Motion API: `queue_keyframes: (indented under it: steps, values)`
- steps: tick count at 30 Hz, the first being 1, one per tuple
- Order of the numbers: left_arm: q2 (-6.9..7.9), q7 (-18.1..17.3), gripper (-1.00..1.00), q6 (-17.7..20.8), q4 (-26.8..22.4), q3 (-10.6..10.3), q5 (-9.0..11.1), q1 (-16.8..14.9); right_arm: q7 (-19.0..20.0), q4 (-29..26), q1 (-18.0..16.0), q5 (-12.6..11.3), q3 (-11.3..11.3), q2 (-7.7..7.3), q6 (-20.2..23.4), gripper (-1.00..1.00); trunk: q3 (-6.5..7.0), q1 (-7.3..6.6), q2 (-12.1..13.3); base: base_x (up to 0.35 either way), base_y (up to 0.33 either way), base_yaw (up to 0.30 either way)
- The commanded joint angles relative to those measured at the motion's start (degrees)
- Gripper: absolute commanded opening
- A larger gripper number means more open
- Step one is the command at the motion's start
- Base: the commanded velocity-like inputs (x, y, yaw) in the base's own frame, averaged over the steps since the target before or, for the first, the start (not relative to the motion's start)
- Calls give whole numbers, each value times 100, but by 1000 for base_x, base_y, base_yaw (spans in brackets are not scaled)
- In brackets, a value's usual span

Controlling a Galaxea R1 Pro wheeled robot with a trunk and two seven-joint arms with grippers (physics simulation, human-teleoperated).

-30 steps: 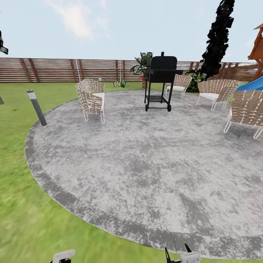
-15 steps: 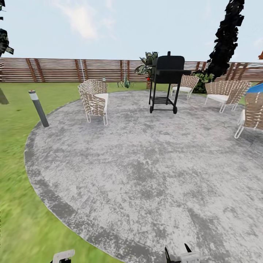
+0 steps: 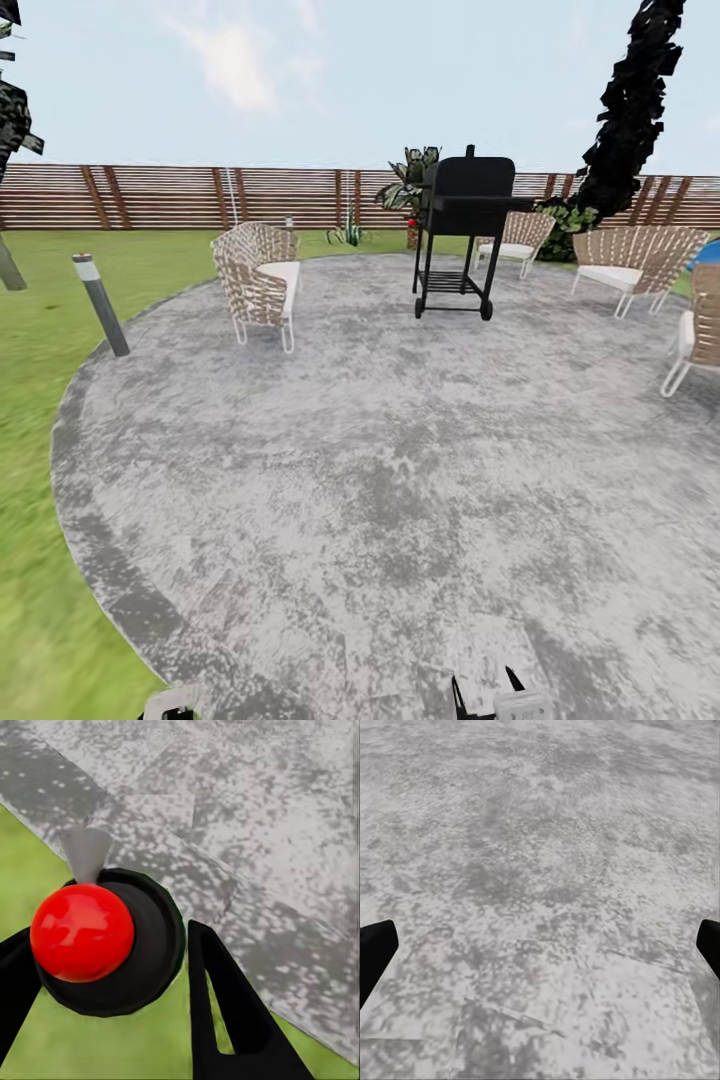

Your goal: Pick up the pesticide atomizer in the garden and spray insectifuge to fully cover both potted plants in the garden.

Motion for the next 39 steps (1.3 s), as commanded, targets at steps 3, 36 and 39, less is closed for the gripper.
queue_keyframes:
  steps: [3, 36, 39]
  values:
    - [1, 11, -100, -20, 7, 47, -61, -4, -60, 3, -3, 46, 14, 0, -6, 100, -5, 2, -2, 331, -113, 0]
    - [1, 11, -100, -28, 7, 47, -61, -4, -60, 6, -3, 55, 14, 5, -6, 100, -5, 2, -2, 332, -107, 0]
    - [1, 11, -100, -28, 7, 47, -61, -4, -60, 9, -3, 55, 14, 5, -6, 100, -5, 2, -2, 333, -99, 0]
